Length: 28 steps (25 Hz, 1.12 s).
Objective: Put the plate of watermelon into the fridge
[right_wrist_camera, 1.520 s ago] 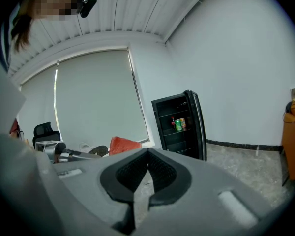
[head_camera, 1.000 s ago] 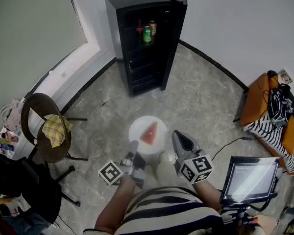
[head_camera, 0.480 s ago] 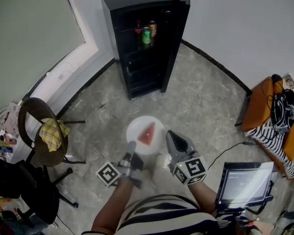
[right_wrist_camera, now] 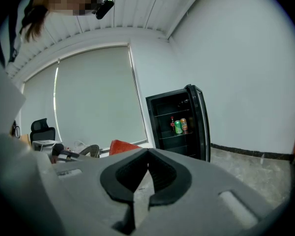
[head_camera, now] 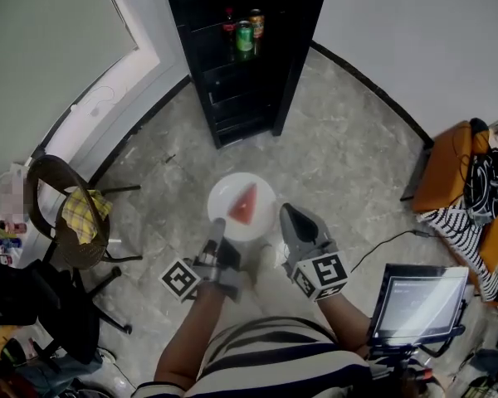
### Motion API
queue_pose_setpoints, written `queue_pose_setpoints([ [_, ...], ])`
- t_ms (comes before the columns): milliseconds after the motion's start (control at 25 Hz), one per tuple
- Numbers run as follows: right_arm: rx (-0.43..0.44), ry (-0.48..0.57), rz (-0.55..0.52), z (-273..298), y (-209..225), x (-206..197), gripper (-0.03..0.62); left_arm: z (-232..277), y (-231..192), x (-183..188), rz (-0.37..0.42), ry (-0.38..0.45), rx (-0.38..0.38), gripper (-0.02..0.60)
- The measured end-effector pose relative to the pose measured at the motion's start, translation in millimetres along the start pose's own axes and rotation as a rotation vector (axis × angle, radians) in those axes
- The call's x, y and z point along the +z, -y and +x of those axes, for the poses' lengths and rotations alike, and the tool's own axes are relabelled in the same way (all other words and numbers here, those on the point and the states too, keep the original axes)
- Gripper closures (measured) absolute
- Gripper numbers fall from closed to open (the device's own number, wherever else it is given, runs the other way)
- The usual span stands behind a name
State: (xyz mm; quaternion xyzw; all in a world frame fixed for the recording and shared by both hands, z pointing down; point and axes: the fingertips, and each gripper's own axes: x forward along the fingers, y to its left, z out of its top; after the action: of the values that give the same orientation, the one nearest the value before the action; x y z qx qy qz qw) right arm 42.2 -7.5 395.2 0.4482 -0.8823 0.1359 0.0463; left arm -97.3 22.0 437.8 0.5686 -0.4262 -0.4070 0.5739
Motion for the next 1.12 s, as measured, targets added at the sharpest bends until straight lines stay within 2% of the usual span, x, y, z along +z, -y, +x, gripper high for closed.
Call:
queue_pose_setpoints([
  [440,0.009,-0.034,-0.007,28,47,-4,0.597,60,0,-4,0.022,0.007,0.010,0.568],
  [800,0.024,-0.060,-0.021,45,63,-17,0.597,87,-7,1,0.020,0.028,0.011,0.568],
  [1120,-0.016,-0.063,-0.014,58,72,-18,0.597,109,-17,9,-0.003,0.004,0.012,0.568],
])
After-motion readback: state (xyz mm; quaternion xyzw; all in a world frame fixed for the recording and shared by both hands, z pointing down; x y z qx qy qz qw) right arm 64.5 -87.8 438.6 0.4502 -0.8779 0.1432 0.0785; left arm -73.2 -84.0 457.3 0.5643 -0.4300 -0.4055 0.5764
